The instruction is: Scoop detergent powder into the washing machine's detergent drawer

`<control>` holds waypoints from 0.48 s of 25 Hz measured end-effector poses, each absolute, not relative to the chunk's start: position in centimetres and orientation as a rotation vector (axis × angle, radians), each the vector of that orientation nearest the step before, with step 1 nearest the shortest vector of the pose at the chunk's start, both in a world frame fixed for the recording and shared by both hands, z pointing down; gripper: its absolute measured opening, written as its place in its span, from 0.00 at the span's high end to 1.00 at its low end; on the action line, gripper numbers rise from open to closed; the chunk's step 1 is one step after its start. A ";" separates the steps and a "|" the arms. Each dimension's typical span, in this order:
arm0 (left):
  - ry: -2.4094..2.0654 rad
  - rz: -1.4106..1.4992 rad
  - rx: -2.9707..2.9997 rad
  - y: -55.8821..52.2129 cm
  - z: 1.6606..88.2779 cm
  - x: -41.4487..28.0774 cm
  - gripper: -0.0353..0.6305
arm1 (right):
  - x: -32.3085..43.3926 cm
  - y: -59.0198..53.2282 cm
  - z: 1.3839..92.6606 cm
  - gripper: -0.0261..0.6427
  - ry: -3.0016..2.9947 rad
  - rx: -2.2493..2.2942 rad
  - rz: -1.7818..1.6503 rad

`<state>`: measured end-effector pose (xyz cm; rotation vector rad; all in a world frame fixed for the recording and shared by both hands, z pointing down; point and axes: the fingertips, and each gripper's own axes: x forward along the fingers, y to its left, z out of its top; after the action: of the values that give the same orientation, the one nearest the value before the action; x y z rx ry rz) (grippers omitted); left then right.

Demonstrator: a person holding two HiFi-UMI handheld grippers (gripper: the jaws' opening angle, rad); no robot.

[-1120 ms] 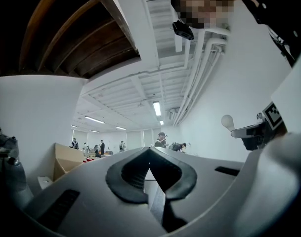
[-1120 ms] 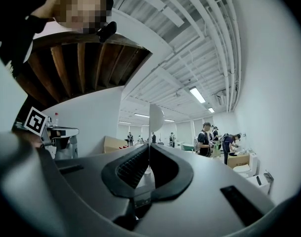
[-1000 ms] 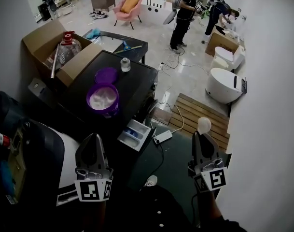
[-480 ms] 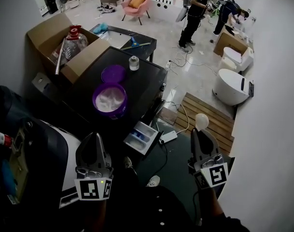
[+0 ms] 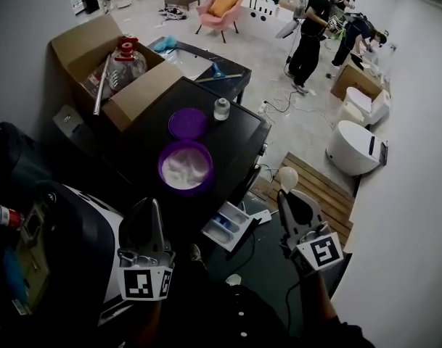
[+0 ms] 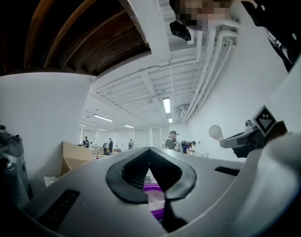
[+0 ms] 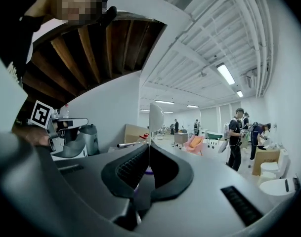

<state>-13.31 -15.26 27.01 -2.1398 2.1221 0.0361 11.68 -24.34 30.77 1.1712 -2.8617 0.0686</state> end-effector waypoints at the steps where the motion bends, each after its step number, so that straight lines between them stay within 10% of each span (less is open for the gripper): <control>1: 2.130 0.033 -2.141 -15.5 27.2 -13.7 0.93 | 10.8 -24.7 31.3 0.91 -2.858 1.130 0.088; 12: 2.174 -0.034 -2.159 -17.1 29.8 -15.6 0.93 | 2.6 -27.5 36.0 0.91 -2.735 0.663 0.119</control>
<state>-15.58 -17.09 29.80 -2.1587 2.1737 -0.0343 2.61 -27.53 35.98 0.6631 -2.7354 0.1195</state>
